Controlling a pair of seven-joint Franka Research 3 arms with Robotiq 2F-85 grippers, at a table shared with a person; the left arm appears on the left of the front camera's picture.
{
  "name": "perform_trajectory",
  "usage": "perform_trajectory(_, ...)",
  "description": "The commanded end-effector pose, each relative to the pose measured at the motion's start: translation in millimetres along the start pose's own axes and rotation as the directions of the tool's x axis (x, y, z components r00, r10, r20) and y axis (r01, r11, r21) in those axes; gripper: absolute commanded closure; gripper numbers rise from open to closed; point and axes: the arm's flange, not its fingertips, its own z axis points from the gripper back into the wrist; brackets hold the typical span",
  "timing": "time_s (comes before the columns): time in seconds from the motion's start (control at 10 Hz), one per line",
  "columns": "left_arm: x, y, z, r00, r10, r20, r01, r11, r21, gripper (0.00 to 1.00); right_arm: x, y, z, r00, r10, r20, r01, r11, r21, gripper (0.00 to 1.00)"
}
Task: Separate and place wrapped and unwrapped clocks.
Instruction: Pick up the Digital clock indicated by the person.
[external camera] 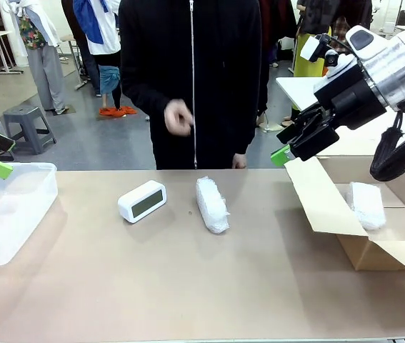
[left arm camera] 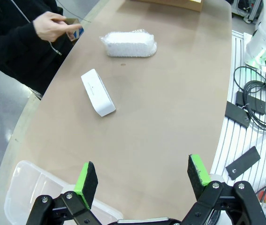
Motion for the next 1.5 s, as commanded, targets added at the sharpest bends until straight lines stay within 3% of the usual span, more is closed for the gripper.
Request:
perform_trajectory(0.0, -1.0, 1.6, -0.4, 1.000, -0.013, 0.013, 0.013, 1.000, -0.016, 0.00, 0.2, -1.2, -0.8, 1.000, 0.010, 0.023, -0.011, 1.000, 0.022, 0.00)
perform_trajectory(1.4, -1.0, 1.6, -0.4, 1.000, -0.013, 0.013, 0.013, 1.000, -0.016, 0.00, 0.0, 0.0, 0.0, 1.000, 0.000, 0.000, 0.000, 1.000, 0.000, 0.00)
